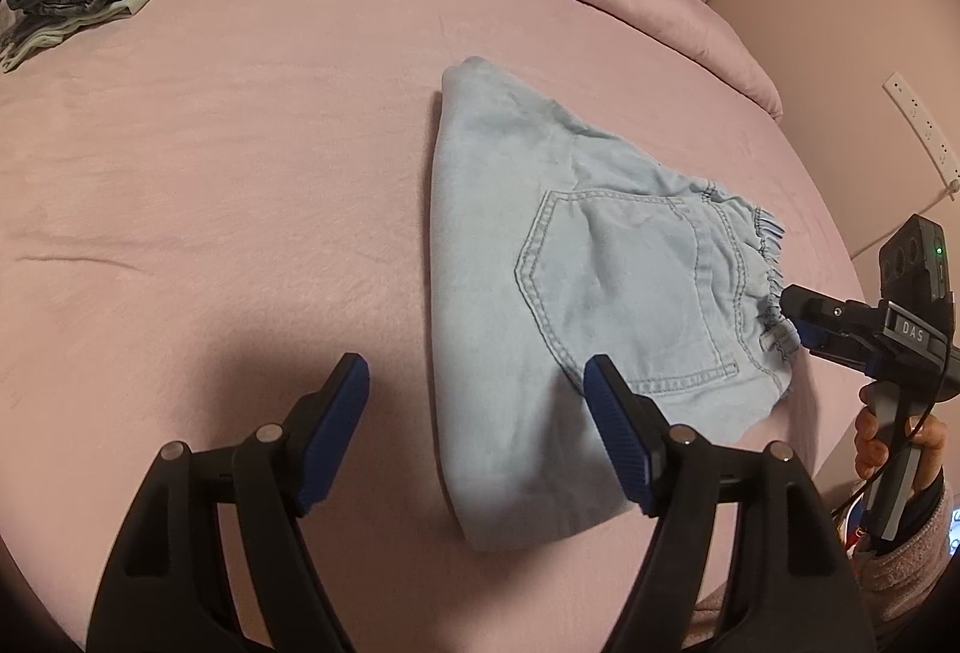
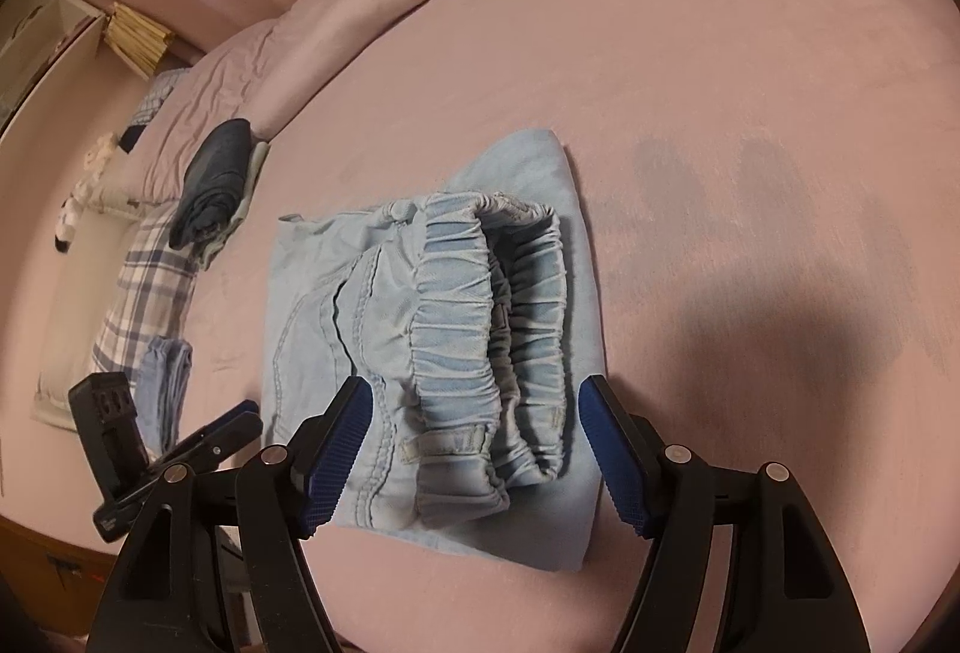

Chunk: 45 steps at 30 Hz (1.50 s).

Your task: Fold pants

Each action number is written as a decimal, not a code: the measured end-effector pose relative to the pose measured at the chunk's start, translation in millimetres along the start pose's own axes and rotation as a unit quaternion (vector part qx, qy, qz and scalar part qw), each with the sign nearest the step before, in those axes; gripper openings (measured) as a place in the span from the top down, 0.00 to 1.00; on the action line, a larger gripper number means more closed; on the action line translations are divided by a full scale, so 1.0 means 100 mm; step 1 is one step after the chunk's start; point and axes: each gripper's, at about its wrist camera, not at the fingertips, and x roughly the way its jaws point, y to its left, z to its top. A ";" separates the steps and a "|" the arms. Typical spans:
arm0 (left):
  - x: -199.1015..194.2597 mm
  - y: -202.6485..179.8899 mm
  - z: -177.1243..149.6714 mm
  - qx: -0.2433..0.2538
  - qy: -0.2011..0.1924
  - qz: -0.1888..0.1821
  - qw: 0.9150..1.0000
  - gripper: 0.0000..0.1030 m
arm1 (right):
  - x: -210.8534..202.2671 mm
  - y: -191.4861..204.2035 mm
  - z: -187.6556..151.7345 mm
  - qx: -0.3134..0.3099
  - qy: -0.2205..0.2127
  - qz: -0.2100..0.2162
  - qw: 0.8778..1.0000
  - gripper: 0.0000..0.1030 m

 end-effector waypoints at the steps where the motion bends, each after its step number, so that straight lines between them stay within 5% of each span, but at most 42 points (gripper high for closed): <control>1: 0.01 0.00 0.00 -0.001 0.001 0.000 1.000 0.28 | 0.01 0.00 0.01 0.000 0.002 0.000 1.000 0.30; 21: 0.12 0.02 0.10 0.004 0.011 -0.007 1.000 0.23 | 0.17 0.13 0.07 -0.038 0.015 -0.015 0.999 0.23; 45: 0.37 -0.20 0.26 0.041 0.026 -0.059 0.997 0.24 | 0.42 0.28 0.20 -0.101 0.019 0.020 0.995 0.21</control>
